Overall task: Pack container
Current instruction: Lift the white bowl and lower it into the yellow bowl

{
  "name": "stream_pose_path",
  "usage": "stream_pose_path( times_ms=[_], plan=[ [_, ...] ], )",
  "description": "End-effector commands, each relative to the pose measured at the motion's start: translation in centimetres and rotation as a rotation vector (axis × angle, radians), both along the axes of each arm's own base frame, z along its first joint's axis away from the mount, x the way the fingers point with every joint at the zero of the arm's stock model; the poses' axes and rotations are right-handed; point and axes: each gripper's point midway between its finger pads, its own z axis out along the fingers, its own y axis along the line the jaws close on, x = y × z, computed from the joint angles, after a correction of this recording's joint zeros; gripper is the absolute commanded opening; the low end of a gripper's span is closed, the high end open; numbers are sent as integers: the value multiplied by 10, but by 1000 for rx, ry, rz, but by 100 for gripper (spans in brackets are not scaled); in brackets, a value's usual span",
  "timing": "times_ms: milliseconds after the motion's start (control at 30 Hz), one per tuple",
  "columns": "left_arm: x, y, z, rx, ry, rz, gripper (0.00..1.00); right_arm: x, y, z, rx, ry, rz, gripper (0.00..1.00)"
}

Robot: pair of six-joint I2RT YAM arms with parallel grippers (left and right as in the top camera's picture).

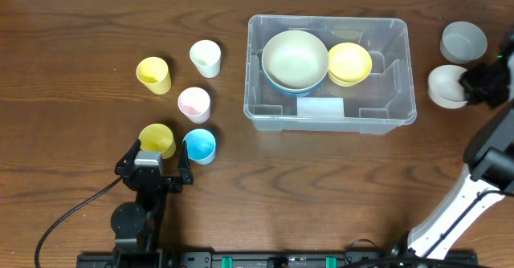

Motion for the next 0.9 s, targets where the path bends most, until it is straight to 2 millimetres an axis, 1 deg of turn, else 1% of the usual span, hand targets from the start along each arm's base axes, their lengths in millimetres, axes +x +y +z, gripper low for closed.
stream_pose_path(
  times_ms=[0, 100, 167, 200, 233, 267, 333, 367, 400, 467, 500, 567, 633, 733, 800, 867],
  plan=[
    [0, -1, -16, 12, 43, -7, 98, 18, -13, 55, -33, -130, -13, 1],
    [0, -1, -16, 12, 43, -7, 98, 34, -1, 112, -24, -278, 51, 1],
    [0, -1, -16, 12, 43, -7, 98, 47, 18, 155, -4, -406, 115, 1],
    [0, -1, -16, 12, 43, -7, 98, 54, 32, 179, 11, -482, 167, 1],
    [0, -1, -16, 12, 43, -7, 98, 60, 51, 206, 23, -566, 229, 1],
    [0, -1, -16, 12, 43, -7, 98, 64, 68, 228, 21, -626, 278, 1],
    [0, -1, -16, 12, 43, -7, 98, 68, 98, 260, -10, -705, 364, 1],
    [0, -1, -16, 12, 43, -7, 98, 71, 119, 276, -31, -744, 430, 1],
    [0, -1, -16, 12, 43, -7, 98, 74, 138, 285, -45, -768, 489, 1],
    [0, -1, -16, 12, 43, -7, 98, 77, 167, 291, -74, -773, 565, 1],
    [0, 0, -16, 12, 43, -7, 98, 79, 178, 289, -100, -754, 586, 1],
    [0, -1, -16, 12, 43, -7, 98, 83, 190, 278, -160, -696, 605, 1],
    [0, -1, -16, 12, 43, -7, 98, 88, 206, 260, -161, -645, 632, 1],
    [0, -1, -16, 12, 43, -7, 98, 92, 230, 228, -110, -571, 672, 1],
    [0, -1, -16, 12, 43, -7, 98, 95, 239, 206, -85, -522, 679, 1],
    [0, -1, -16, 12, 43, -7, 98, 96, 241, 189, -65, -482, 664, 1]
  ],
)
